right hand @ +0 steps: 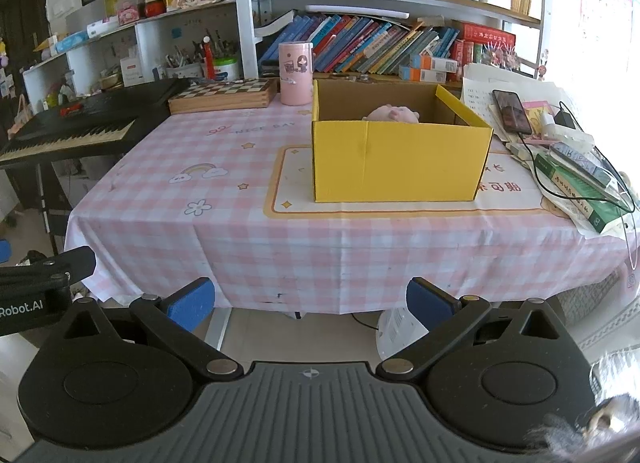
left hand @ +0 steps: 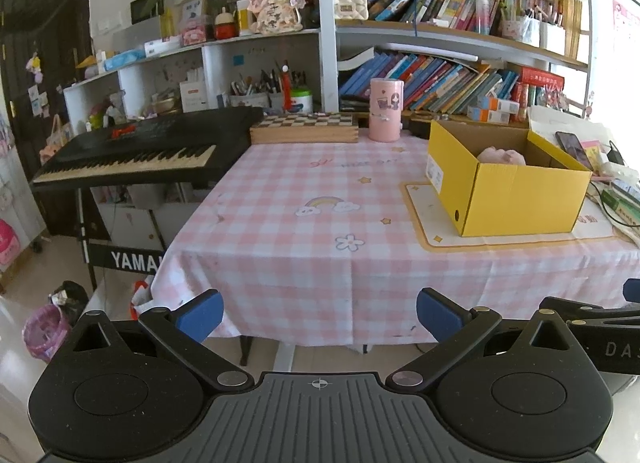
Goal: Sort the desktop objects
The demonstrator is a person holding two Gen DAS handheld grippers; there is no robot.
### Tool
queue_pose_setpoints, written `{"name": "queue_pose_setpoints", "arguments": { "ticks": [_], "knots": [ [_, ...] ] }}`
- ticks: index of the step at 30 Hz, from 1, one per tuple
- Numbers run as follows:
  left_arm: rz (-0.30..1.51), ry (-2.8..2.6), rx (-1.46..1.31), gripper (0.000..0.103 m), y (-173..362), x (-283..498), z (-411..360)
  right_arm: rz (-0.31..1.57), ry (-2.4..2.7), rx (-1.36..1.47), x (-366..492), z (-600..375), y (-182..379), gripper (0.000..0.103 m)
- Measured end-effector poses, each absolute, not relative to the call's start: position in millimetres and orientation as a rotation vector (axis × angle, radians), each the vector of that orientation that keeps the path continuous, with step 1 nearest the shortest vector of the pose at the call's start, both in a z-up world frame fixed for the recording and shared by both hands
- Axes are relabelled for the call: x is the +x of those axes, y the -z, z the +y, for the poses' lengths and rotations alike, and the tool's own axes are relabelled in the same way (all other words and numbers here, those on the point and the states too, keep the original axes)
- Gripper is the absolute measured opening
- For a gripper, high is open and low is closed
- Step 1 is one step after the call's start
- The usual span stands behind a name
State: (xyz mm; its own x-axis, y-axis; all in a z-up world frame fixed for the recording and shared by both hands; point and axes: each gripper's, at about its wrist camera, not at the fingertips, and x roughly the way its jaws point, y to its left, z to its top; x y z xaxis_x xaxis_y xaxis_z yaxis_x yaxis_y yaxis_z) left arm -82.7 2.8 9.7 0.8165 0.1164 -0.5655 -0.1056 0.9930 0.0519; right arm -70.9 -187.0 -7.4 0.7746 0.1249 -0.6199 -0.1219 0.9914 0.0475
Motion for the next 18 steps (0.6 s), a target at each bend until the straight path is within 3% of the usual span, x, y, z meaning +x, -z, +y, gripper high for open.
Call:
{"name": "queue_pose_setpoints", "arguments": {
  "ticks": [18],
  "knots": [
    [0.61, -0.115, 0.024, 0.103, -11.6, -84.0, 6.4, 0.679, -0.138, 0.0, -71.6, -180.4, 5.8, 0.103]
  ]
}}
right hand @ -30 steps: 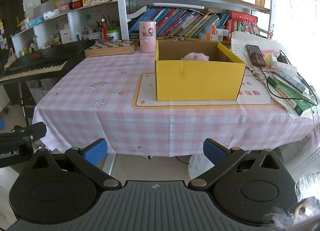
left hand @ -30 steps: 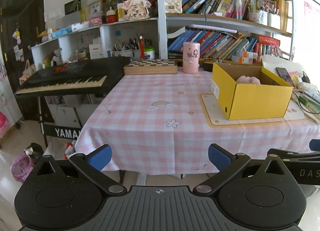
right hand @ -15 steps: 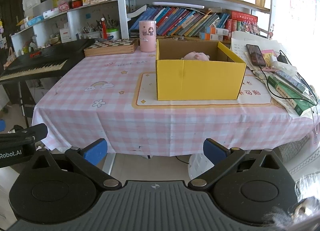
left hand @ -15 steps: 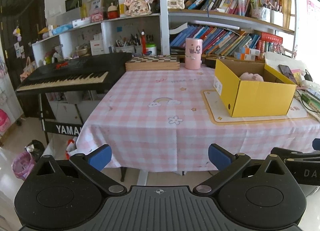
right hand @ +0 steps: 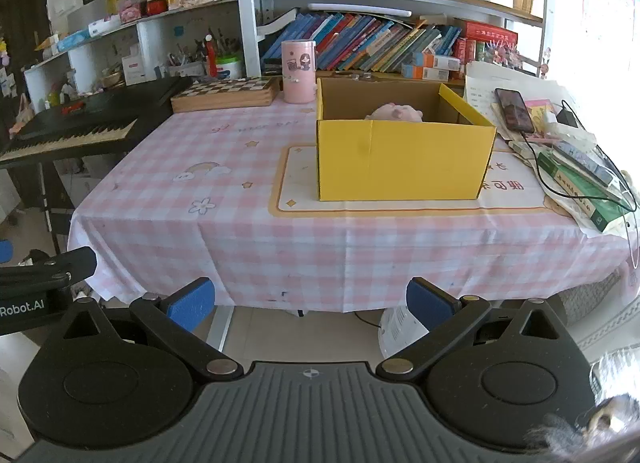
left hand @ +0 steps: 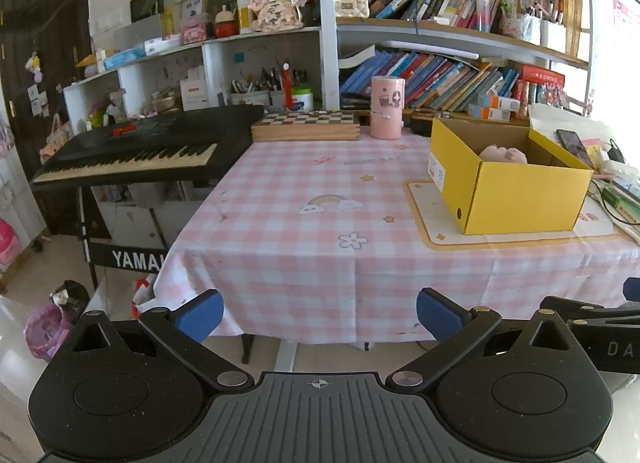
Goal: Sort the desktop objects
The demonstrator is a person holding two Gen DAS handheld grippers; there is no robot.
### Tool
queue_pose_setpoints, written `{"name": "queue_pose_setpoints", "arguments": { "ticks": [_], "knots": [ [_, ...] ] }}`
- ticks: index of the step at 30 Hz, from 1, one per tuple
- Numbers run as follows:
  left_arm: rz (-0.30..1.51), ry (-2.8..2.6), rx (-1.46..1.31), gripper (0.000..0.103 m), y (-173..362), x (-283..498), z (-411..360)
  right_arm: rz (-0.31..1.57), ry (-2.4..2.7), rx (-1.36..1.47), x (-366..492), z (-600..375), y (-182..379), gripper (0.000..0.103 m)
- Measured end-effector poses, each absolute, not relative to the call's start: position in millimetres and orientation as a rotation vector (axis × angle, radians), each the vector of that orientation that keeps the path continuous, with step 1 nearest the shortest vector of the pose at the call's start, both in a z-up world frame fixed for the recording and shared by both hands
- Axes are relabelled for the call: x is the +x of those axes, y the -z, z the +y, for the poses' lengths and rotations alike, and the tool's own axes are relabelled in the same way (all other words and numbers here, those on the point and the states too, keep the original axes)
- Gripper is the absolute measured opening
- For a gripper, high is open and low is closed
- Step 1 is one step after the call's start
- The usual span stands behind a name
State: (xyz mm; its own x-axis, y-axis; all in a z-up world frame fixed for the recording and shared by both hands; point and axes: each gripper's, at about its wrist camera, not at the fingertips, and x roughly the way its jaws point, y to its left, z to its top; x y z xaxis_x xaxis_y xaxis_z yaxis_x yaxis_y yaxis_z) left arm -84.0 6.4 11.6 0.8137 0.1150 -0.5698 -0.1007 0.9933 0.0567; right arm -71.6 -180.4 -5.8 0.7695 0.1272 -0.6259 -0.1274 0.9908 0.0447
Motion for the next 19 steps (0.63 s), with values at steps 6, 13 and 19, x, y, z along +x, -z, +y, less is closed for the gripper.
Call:
{"name": "queue_pose_setpoints", "arguments": {
  "ticks": [6, 13, 19],
  "knots": [
    [0.612, -0.113, 0.027, 0.103, -11.0, -84.8, 5.4, 0.696, -0.137, 0.005, -72.6, -180.8, 8.8, 0.103],
    [0.618, -0.118, -0.003, 0.103, -9.1, -84.1, 10.2, 0.7, -0.145, -0.003, -72.8, -178.9, 9.3, 0.103],
    [0.613, -0.136, -0.024, 0.103, -8.6, -82.5, 14.5, 0.711, -0.142, 0.001, -69.0, -180.4, 10.4, 0.103]
  ]
}}
